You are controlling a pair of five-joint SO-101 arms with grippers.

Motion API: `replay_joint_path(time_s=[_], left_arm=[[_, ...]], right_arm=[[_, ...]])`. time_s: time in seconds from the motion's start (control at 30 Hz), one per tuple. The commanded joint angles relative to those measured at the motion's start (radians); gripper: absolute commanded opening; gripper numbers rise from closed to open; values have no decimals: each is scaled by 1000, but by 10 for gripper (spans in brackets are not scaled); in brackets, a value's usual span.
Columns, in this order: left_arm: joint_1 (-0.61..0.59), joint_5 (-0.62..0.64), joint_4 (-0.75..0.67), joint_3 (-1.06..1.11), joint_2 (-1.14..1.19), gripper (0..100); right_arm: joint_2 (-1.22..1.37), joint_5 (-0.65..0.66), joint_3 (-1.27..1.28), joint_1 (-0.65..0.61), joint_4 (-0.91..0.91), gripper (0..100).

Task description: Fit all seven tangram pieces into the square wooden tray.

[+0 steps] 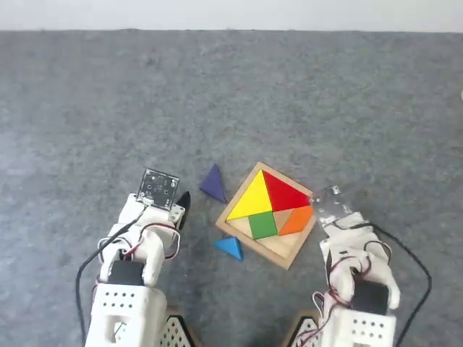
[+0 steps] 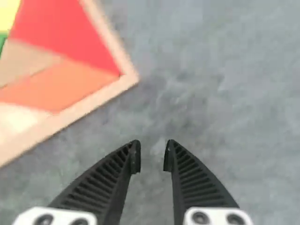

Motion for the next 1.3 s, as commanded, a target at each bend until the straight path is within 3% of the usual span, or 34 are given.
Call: replay_joint_path(time_s=[0.0,0.1,0.23,0.43,0.53,0.73,1.0,1.1,1.27], left_arm=[[2,-63,55,-7,-8,207],[2,-61,74,-8,-12,207],[0,-64,74,-8,-12,207],[-11,-66,64,-8,-12,207],[-97,-63,55,-25,-12,207],[-258,-57,115,-102,-5,206],[-341,8,193,-174,-3,206],[-400,44,190,-203,11,206],[-399,44,152,-236,127,206]], right_arm=[[39,-46,-284,-91,97,112],[223,-89,-463,-182,137,112],[673,-150,-715,-340,136,112],[1210,-160,-999,-728,128,121],[1388,-160,-1057,-865,104,188],[1635,-158,-1059,-947,-64,245],[1765,-161,-1059,-967,-137,245],[1768,-160,-1046,-987,-134,245],[1779,-166,-999,-1036,-177,245]])
